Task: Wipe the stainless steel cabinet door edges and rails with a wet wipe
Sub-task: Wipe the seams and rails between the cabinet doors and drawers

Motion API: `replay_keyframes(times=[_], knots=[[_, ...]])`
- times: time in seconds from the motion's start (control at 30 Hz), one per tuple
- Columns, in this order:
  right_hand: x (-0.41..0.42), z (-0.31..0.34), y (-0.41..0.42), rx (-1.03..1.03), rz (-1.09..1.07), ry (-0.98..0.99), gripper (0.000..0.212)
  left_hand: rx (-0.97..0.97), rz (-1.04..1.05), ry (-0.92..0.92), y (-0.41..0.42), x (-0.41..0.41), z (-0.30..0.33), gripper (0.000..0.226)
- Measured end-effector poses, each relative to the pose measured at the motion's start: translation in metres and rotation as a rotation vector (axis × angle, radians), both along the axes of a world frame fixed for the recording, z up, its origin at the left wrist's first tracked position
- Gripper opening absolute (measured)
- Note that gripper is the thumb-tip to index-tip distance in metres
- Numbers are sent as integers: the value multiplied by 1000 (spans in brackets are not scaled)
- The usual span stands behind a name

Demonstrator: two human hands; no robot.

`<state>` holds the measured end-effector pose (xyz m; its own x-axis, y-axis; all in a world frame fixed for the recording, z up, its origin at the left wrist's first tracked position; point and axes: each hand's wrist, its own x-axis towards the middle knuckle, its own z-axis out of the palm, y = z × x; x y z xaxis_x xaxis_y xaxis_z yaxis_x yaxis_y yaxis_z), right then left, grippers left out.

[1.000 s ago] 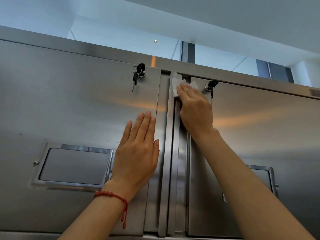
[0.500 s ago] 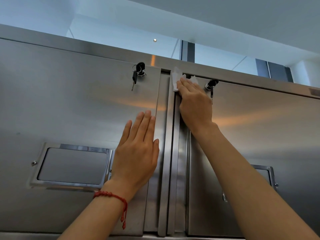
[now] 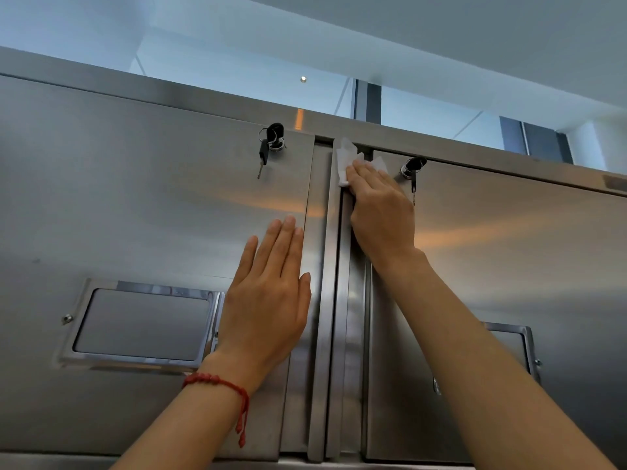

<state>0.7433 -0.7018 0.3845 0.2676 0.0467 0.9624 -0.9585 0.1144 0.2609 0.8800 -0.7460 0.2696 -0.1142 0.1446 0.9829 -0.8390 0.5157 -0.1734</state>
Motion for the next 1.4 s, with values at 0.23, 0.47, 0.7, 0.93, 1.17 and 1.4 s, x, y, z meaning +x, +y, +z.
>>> replay_keyframes(times=[0.23, 0.47, 0.7, 0.93, 1.17, 1.4], knots=[[1, 11, 0, -16, -13, 10, 45, -11, -1, 2, -1, -1, 0, 54], [-1, -7, 0, -24, 26, 27, 40, 4, -1, 0, 1, -1, 0, 55], [0, -19, 0, -38, 65, 30, 38, 8, -5, 1, 1, 0, 0, 55], [0, -25, 1, -24, 67, 40, 35, 7, -8, -3, 1, 0, 0, 55], [-1, -39, 0, -49, 84, 49, 35, 24, -15, -5, 2, 0, 0, 56], [0, -46, -1, -109, 113, 67, 36, 30, -9, -7, 0, 0, 0, 56]])
